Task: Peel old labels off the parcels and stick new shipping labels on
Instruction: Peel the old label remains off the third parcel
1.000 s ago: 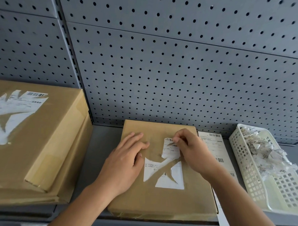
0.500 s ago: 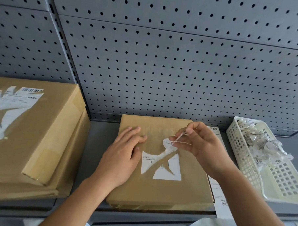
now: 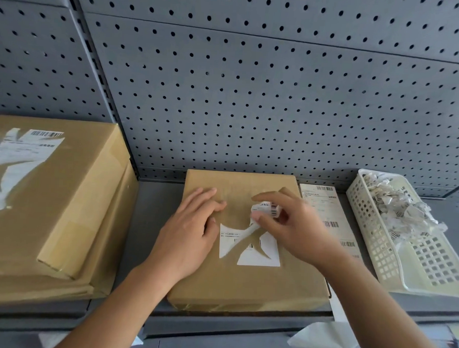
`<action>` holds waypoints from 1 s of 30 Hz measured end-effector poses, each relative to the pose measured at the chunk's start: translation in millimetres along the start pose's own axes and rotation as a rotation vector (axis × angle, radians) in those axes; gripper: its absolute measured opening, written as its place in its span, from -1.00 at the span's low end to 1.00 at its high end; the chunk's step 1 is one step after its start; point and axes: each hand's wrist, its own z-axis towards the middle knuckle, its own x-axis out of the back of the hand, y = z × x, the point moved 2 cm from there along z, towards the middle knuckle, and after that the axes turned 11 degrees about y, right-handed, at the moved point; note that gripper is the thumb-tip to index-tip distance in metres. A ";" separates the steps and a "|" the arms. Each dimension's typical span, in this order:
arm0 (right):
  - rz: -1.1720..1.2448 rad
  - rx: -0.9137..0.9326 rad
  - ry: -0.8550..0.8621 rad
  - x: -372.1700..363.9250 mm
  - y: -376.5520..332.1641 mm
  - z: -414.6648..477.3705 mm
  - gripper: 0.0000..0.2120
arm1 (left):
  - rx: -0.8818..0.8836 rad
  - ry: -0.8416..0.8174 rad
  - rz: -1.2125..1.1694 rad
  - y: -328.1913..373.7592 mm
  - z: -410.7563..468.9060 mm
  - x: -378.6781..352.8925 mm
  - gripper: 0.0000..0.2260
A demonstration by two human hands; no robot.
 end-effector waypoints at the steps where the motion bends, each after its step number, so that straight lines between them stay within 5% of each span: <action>1: -0.060 0.033 -0.039 -5.5 -0.8 -0.7 -0.67 | 0.000 -0.001 -0.003 -0.3 0.0 -0.1 -0.65; 6: -0.124 0.019 0.037 -18.3 2.0 2.5 -0.93 | -0.008 0.004 -0.016 -0.7 -0.2 0.4 -0.66; 11: -0.017 -0.120 0.085 -8.6 5.7 4.7 -0.85 | -0.032 0.012 -0.021 -3.1 -0.3 0.0 -0.66; 16: 0.401 -0.404 0.226 3.6 15.4 6.1 -0.90 | -0.026 0.013 -0.025 -4.6 -0.4 -1.1 -0.66; 21: 0.562 -0.447 0.333 22.1 24.9 3.5 -0.91 | -0.017 0.013 -0.027 -6.1 0.0 -0.8 -0.66; 30: 0.071 -0.386 0.567 111.8 84.0 -13.9 -0.87 | -0.029 0.007 -0.029 -9.8 1.5 -1.6 -0.67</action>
